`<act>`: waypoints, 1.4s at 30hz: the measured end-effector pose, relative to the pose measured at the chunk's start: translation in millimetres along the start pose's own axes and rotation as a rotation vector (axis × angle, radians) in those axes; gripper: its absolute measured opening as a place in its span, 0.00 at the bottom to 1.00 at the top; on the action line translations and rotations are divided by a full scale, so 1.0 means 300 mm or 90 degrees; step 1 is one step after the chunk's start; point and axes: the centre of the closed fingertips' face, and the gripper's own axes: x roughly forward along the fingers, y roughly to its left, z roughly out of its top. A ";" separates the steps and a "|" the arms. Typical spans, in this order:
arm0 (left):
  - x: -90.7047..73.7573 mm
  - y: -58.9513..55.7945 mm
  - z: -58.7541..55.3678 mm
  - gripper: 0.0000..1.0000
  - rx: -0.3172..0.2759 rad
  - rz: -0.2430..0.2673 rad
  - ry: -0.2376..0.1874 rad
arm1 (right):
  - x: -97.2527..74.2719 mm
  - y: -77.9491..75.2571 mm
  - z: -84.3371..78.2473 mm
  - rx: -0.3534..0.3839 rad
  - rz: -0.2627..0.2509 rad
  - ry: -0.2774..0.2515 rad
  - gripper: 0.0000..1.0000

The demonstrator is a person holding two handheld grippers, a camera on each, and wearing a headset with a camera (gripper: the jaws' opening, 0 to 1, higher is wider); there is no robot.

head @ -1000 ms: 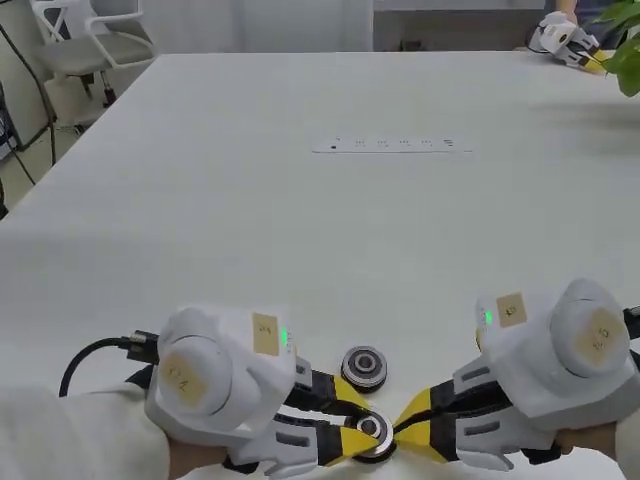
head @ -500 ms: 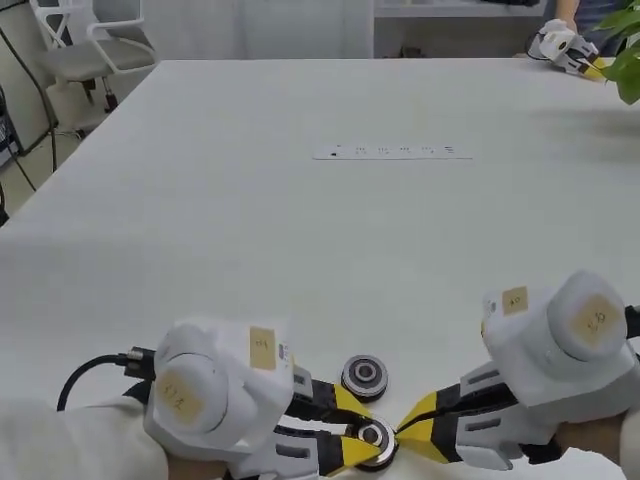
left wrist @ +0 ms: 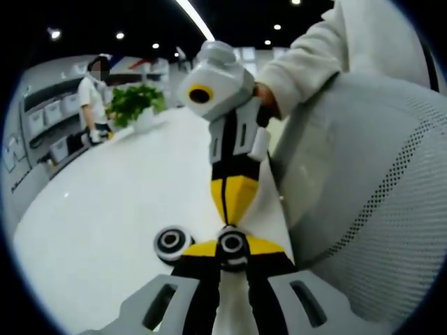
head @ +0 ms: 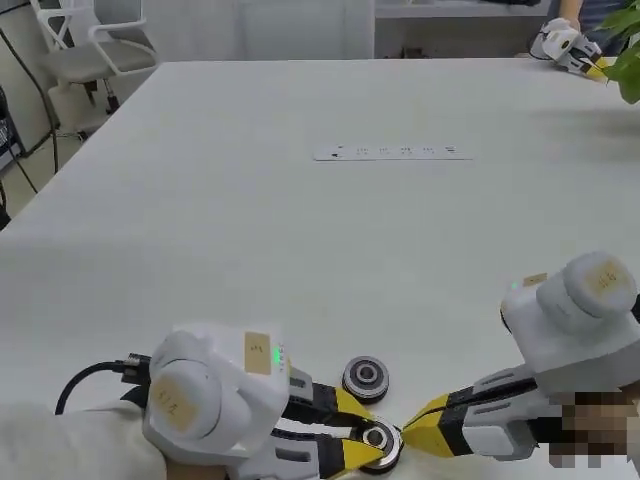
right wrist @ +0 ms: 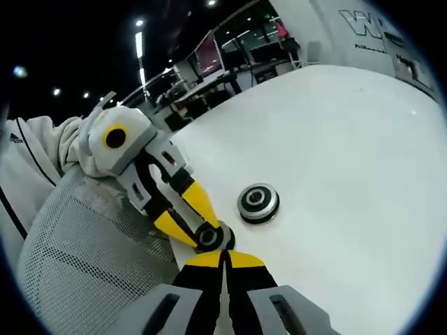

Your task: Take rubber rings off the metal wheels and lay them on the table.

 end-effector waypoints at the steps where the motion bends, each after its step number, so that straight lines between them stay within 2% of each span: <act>1: 0.000 0.000 0.000 0.14 -0.003 -0.001 -0.005 | 0.000 0.000 0.000 0.003 0.001 -0.001 0.00; 3: -0.002 0.001 -0.001 0.14 -0.007 -0.003 -0.013 | -0.001 0.003 0.001 0.006 0.003 -0.004 0.00; 5: -0.003 0.000 0.003 0.14 -0.035 -0.010 -0.037 | 0.001 0.003 0.002 0.002 0.004 -0.006 0.00; 8: -0.005 0.001 0.000 0.14 -0.036 -0.014 -0.046 | 0.001 0.003 0.005 -0.002 0.006 -0.012 0.00; 13: -0.001 -0.002 0.003 0.14 -0.021 -0.012 -0.044 | 0.000 0.005 0.006 0.026 0.014 -0.019 0.00; 17: 0.001 -0.001 0.003 0.14 -0.008 -0.009 -0.037 | 0.002 0.011 0.009 0.016 0.014 -0.019 0.00; 21: 0.002 0.000 0.002 0.14 -0.007 -0.009 -0.033 | 0.004 0.014 0.013 0.036 0.016 -0.022 0.00; 25: 0.002 0.000 0.003 0.14 -0.005 -0.009 -0.031 | 0.004 0.018 0.015 0.035 0.016 -0.023 0.00; 28: 0.002 0.000 0.002 0.13 -0.003 -0.009 -0.030 | 0.004 0.020 0.018 0.058 0.017 -0.025 0.00; 42: 0.003 0.001 0.003 0.14 -0.004 -0.009 -0.030 | 0.005 0.027 0.023 0.061 0.019 -0.028 0.00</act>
